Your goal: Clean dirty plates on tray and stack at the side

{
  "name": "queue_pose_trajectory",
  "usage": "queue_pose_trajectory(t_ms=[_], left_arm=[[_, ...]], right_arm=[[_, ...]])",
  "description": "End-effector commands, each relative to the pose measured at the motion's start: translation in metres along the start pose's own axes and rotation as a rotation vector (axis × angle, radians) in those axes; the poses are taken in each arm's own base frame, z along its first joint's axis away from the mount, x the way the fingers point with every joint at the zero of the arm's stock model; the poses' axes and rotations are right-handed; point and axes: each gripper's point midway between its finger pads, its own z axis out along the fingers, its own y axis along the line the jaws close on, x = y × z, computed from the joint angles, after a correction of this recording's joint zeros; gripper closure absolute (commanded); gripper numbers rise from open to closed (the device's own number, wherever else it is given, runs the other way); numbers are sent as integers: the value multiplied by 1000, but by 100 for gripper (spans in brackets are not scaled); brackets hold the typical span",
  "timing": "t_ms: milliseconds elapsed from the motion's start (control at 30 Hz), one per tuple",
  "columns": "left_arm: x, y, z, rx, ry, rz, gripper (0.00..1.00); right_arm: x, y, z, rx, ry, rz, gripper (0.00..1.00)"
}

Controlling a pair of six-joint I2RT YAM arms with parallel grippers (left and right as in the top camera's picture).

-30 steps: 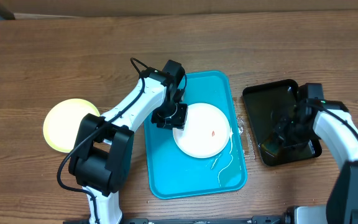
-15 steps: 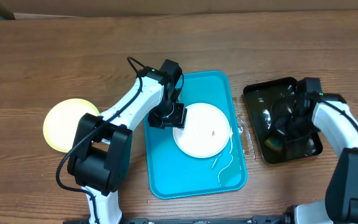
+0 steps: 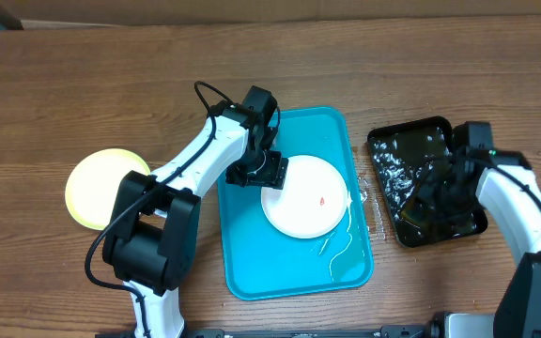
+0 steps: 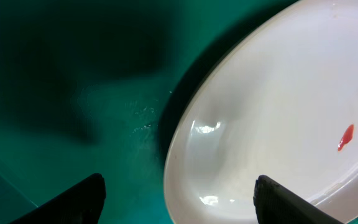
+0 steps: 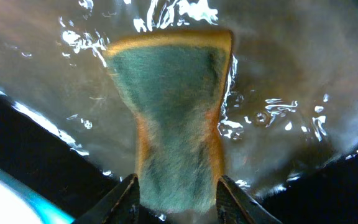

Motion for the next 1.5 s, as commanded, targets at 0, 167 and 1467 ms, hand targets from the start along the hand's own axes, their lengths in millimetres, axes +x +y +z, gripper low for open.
queue_pose_trajectory(t_ms=[0,167,1467], left_arm=[[-5,-2,-7,-16,-42,52,24],[-4,3,-2,-38,-45,63,27],[10,0,24,28,-26,67,96]], right_arm=[[12,-7,19,1,20,23,66],[10,-8,33,-20,-16,17,96],[124,187,7,-173,-49,-265,96]])
